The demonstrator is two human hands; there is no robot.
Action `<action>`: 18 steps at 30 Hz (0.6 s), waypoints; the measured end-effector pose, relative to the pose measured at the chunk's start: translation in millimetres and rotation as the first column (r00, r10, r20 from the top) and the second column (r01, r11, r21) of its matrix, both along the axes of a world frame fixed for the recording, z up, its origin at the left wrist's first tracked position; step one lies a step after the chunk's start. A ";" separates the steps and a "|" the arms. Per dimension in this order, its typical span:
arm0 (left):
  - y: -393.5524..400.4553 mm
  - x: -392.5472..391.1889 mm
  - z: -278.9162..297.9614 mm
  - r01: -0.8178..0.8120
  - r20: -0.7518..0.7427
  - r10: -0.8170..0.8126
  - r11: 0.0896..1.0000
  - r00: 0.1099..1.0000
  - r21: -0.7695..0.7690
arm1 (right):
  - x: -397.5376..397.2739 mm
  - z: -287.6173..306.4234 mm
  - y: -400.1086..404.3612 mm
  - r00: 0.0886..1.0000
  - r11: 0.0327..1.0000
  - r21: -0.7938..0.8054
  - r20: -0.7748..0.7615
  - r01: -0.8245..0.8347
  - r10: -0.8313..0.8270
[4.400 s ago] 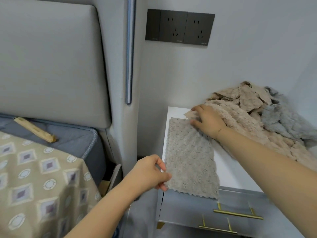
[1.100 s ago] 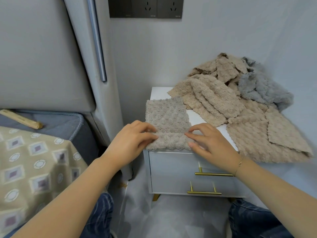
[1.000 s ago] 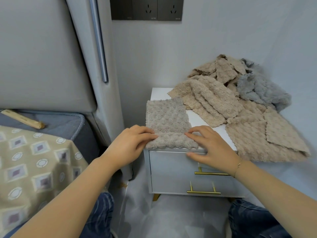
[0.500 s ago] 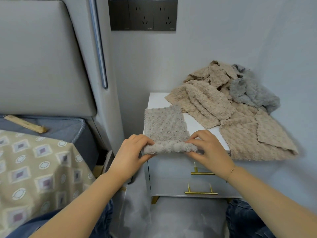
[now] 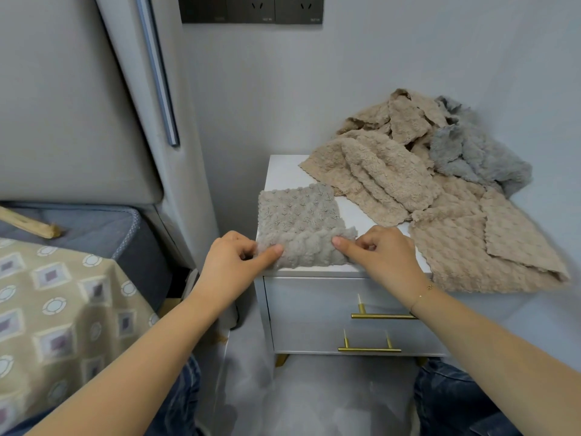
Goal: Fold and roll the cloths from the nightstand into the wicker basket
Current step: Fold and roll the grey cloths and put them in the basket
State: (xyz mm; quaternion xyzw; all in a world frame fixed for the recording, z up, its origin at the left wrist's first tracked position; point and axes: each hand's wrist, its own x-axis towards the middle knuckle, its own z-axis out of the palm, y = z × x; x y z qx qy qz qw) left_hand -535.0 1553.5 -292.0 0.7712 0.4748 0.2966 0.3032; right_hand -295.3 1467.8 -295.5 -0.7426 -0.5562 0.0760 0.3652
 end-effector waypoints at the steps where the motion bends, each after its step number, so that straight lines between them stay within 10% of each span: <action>1: 0.6 2.3 1.3 -0.004 0.001 0.004 1.000 1.000 -0.011 | -0.6 -0.6 1.8 1.000 1.000 -0.014 0.018 0.022 -0.022; 9: 14.1 7.9 -3.4 -0.132 -0.064 0.124 0.981 0.990 -0.142 | 1.6 14.6 10.6 0.898 0.981 -0.106 0.428 0.165 -0.105; 18: 13.4 7.5 2.8 0.100 -0.016 -0.101 0.933 0.995 0.346 | 7.8 8.3 17.5 0.841 0.908 0.176 0.476 -0.380 0.259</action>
